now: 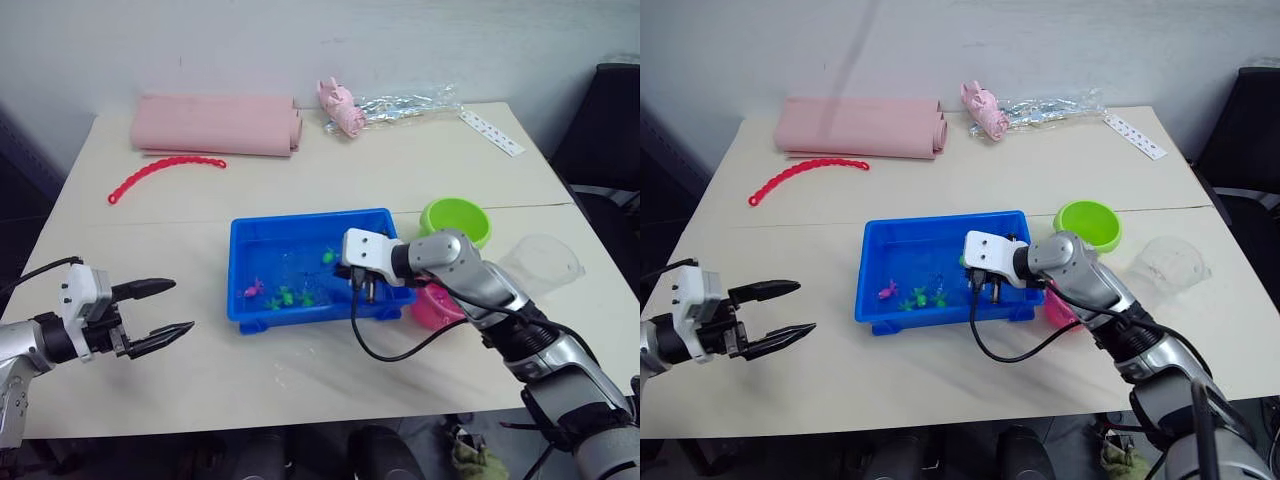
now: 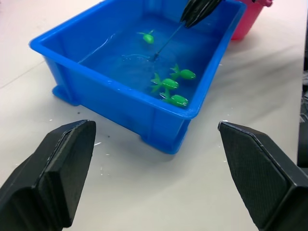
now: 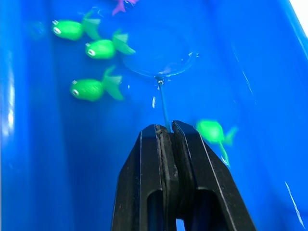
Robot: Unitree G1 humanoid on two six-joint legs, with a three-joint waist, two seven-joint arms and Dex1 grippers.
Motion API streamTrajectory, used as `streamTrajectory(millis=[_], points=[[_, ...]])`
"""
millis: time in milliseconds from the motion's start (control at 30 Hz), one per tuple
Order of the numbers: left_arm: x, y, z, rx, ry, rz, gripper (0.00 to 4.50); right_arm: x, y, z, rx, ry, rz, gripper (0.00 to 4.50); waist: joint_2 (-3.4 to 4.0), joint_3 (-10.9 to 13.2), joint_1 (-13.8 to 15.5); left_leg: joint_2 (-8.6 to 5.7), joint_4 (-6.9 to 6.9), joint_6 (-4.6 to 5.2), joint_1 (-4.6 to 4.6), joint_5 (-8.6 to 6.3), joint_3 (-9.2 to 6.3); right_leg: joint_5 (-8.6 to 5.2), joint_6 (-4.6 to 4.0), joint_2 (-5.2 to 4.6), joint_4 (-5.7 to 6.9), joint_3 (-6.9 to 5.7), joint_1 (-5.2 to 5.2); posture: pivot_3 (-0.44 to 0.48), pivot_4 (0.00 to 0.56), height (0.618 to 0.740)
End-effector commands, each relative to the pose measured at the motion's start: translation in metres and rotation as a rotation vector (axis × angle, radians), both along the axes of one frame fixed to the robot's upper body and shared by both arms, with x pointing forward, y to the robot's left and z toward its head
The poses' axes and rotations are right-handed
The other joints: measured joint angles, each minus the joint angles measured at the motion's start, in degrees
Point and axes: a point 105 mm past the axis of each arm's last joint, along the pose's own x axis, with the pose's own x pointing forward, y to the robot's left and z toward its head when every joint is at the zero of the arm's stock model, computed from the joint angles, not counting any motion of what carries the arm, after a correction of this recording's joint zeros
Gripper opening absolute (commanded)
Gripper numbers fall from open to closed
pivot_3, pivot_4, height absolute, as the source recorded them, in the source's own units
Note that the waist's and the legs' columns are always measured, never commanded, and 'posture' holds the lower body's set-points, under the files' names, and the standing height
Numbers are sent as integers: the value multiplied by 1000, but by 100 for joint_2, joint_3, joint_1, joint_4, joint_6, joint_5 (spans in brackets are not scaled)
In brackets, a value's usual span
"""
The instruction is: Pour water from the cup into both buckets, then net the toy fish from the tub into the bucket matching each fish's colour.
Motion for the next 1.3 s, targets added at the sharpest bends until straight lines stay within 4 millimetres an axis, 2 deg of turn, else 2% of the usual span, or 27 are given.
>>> streamTrajectory(millis=[33, 500, 967, 1300], points=[[3, 2, 7, 27, -24, -12, 4447, -3, 9, 10, 47, 2, 24, 0, 0, 0, 2, 0, 0, 0, 0, 0, 0, 0, 0, 0, 0, 0, 0, 0, 150, 740], [7, -1, 3, 13, -18, -16, 4447, -4, 12, 22, 171, -22, 40, 0, 0, 0, 0, -1, -2, -2, 0, -2, 1, 0, 0, -1, 1, 1, -3, 0, 150, 740], [11, -4, 0, 0, -30, -17, 4447, -4, 8, 16, 221, 17, 51, 0, 0, 0, 1, -1, -2, -2, 0, -2, 1, 0, 0, -1, 0, 1, -3, 0, 150, 740], [13, -5, -1, -8, -33, -25, 4447, -16, -9, 32, 315, 47, 82, 0, 0, 0, 2, -1, -2, -2, -1, -3, 1, 0, 0, -2, -1, 1, -2, 0, 150, 740]])
